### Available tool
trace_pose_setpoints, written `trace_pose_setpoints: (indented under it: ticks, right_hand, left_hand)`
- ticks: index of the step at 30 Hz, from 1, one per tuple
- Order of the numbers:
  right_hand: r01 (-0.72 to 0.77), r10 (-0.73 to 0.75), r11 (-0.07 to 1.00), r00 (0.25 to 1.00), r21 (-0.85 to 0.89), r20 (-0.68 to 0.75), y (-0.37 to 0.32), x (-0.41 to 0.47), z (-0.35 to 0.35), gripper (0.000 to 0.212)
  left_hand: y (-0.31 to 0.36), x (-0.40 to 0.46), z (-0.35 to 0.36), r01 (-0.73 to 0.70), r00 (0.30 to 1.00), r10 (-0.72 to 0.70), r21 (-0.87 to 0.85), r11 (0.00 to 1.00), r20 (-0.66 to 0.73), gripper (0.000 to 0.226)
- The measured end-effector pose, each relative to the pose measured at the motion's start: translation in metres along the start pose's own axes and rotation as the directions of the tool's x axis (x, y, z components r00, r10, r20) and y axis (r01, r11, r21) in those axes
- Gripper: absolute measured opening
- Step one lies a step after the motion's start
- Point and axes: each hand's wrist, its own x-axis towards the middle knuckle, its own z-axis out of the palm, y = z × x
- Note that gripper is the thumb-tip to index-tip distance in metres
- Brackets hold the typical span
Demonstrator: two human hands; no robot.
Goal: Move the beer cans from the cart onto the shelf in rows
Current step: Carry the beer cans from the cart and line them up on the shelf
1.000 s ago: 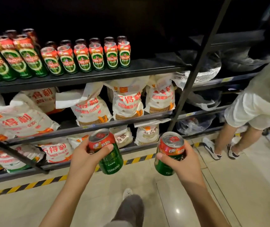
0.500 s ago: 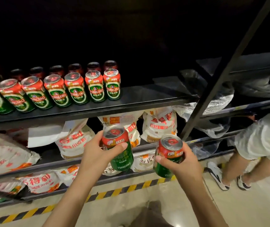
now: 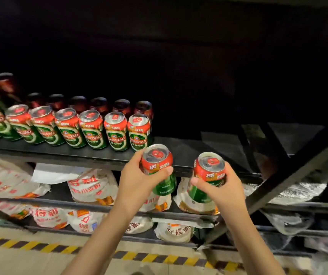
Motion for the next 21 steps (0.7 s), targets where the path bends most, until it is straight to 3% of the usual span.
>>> trace_pose_setpoints:
  ticks: [11, 21]
  right_hand:
    - [0.098, -0.103, 0.991, 0.993, 0.088, 0.050, -0.003, 0.074, 0.005, 0.055]
    - [0.073, -0.074, 0.989, 0.997, 0.130, 0.000, 0.004, 0.124, 0.011, 0.054]
  left_hand:
    - [0.005, 0.065, 0.034, -0.132, 0.991, 0.135, 0.103, 0.986, -0.024, 0.045]
    - [-0.003, 0.113, 0.060, -0.189, 0.982, 0.190, 0.114, 0.975, 0.006, 0.049]
